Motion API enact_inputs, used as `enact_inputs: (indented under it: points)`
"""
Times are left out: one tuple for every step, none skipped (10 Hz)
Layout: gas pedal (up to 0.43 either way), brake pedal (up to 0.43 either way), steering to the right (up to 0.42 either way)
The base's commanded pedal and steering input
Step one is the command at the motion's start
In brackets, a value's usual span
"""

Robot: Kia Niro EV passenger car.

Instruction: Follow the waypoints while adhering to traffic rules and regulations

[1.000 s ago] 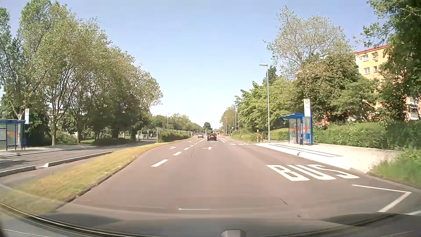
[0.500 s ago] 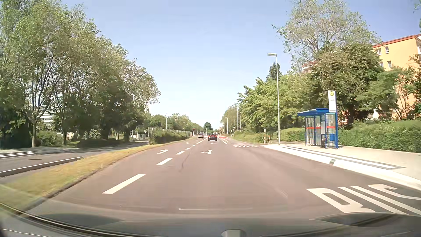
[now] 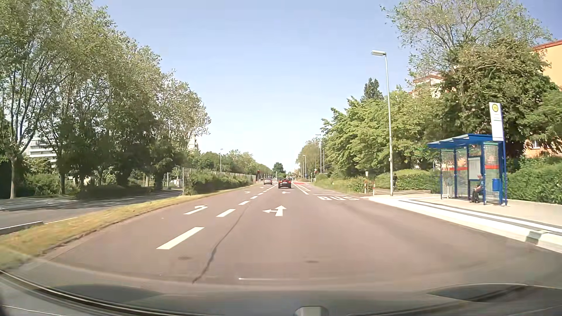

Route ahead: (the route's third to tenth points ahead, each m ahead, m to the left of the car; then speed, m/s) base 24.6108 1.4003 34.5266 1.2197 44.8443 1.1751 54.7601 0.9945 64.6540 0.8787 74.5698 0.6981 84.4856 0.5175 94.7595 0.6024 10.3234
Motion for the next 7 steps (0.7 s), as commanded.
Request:
enact_inputs:
  points:
    - [0.079, 0.000, -0.004]
    - [0.079, 0.000, -0.004]
    - [0.079, 0.000, -0.003]
    - [0.079, 0.000, -0.004]
    - [0.079, 0.000, -0.004]
    - [0.079, 0.000, -0.003]
    - [0.079, 0.000, -0.003]
